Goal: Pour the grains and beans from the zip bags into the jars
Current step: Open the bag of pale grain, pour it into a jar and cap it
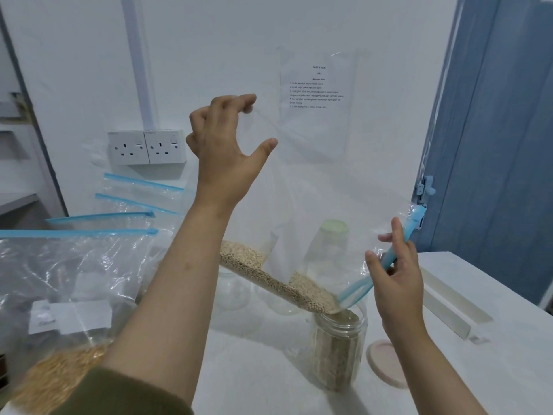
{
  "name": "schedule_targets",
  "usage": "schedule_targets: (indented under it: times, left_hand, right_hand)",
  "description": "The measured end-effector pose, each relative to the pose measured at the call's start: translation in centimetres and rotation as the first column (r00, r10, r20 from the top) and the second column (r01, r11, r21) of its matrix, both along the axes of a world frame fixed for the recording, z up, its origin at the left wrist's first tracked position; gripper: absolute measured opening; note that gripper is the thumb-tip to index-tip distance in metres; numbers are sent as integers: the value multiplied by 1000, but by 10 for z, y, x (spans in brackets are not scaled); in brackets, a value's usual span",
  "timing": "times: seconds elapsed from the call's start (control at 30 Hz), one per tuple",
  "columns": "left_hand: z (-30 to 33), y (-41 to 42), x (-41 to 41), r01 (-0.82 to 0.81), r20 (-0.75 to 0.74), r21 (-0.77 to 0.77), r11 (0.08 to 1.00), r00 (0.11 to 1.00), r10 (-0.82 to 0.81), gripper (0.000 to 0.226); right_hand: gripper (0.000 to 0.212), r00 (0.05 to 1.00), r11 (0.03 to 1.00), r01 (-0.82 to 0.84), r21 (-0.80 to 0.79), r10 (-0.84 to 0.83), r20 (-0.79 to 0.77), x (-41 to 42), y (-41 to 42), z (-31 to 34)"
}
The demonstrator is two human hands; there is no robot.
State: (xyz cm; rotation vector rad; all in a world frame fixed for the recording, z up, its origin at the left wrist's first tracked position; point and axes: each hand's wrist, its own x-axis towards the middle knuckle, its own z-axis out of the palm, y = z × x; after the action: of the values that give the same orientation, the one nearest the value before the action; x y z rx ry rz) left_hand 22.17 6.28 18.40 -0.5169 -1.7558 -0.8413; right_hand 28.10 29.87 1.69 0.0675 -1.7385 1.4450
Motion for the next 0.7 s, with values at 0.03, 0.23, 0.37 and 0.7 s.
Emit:
schedule_targets:
  times: [0.03, 0.23, 0.37, 0.7]
  left_hand:
    - [0, 0, 0, -1, 0, -1, 1000, 1000, 1, 59]
    - [0, 1, -3, -3, -6, -8, 1000, 1000, 3, 59]
    - [0, 1, -4, -5, -4, -8, 1000, 1000, 5, 58]
    - [0, 2, -5, -3, -5, -2, 1000, 1000, 3, 57]
  right_hand:
    - [67, 1000, 1000, 1, 0, -1, 1, 0, 0, 0]
    - [66, 1000, 1000, 12, 10, -12, -1, 0, 0, -1]
    - [66, 1000, 1000, 10, 11, -10, -3, 0, -1, -1]
    - [66, 1000, 1000, 0, 18, 0, -19, -1, 2, -3]
